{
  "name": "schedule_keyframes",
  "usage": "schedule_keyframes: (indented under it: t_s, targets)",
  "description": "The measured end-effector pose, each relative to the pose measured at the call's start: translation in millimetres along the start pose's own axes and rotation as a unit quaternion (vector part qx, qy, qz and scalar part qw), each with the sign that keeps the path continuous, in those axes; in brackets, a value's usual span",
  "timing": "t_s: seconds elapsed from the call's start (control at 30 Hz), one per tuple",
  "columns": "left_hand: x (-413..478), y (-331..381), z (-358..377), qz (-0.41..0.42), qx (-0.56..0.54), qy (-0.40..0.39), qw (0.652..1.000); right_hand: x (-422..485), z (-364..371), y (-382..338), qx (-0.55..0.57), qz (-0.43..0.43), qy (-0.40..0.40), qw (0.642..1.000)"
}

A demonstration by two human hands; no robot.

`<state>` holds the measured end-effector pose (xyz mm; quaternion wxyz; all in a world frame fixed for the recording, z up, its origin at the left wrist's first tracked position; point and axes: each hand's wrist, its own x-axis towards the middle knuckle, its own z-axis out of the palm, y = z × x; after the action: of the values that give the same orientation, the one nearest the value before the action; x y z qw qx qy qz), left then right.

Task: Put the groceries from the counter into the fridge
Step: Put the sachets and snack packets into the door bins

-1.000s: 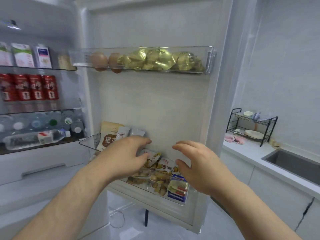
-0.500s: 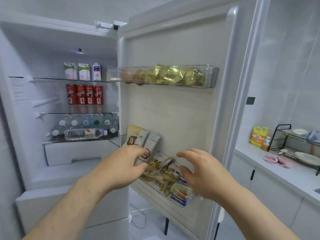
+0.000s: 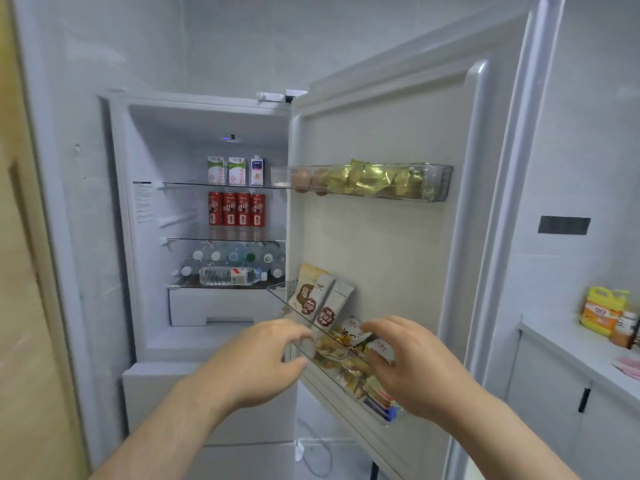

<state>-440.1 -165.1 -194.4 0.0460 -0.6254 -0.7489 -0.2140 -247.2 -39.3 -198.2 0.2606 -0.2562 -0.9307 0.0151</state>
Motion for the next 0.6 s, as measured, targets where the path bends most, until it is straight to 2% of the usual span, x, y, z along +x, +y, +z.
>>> schedule_keyframes:
  t_s: [0.33, 0.6]
  targets:
    - [-27.9, -3.2, -19.1, -0.066, 0.033, -0.003, 0.997, -14.8, -7.8, -0.3, 0.020, -0.039, 0.018, 0.999]
    - [-46.9, 23.6, -15.0, -0.096, 0.019, -0.009, 0.995, -32.8, -31.1, 20.4, 0.032, -0.021, 0.054, 0.998]
